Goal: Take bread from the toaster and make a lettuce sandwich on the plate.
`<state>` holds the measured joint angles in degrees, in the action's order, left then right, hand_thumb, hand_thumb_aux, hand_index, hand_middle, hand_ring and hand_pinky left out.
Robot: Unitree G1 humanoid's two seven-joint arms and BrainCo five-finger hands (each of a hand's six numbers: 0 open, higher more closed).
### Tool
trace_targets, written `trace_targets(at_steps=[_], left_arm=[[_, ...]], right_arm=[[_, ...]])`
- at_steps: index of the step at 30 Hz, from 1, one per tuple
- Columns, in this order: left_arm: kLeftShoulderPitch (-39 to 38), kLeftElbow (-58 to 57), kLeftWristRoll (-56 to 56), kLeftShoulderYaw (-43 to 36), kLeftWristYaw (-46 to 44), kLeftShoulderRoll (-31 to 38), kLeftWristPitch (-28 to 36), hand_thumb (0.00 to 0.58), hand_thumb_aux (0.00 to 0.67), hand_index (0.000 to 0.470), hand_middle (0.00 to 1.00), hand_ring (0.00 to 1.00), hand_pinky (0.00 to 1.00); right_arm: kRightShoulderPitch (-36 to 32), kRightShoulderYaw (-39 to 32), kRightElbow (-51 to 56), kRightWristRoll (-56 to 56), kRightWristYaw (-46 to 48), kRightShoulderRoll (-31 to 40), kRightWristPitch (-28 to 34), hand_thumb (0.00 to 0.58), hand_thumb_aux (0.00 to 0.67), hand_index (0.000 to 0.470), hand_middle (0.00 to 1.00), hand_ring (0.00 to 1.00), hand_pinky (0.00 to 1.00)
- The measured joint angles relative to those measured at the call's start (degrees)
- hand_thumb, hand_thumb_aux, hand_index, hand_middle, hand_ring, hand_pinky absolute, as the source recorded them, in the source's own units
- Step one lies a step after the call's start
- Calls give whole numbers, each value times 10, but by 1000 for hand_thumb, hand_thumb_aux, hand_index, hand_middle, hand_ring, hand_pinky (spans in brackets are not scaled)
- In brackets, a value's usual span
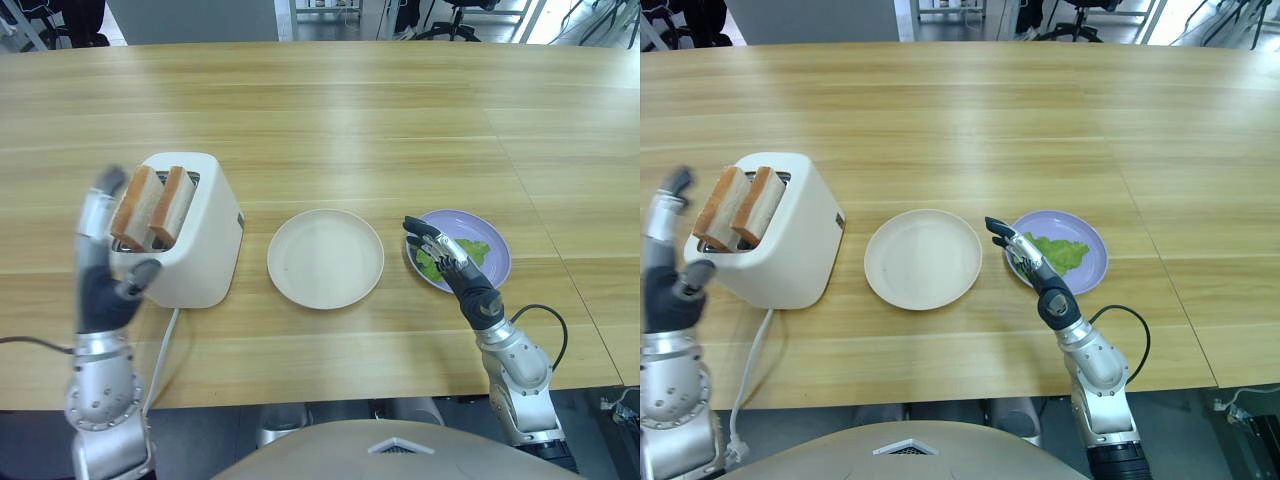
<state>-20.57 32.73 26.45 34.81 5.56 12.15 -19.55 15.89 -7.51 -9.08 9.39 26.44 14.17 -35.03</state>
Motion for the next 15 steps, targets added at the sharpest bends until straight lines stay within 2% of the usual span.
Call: trace_targets(at_steps=[3,6,11,15], left_arm=[[11,-2,103,35,36,31,47,0,0,0,0,0,0],[17,-37,184,36,47,57,100,0,0,0,0,0,0],[19,-101,270,-11,39,81,168,0,0,0,0,0,0],[19,-141,282,-57,23,94,192,0,0,0,0,0,0]], right_arm=[[0,-2,0,-1,0,0,2,0,0,0,0,0,0],[-1,-13,-1,3,8,9,21,0,0,0,0,0,0],[1,-18,-6,5,14,15,33,0,0,0,0,0,0],[1,-17,-7,5,14,15,38,0,0,0,0,0,0]])
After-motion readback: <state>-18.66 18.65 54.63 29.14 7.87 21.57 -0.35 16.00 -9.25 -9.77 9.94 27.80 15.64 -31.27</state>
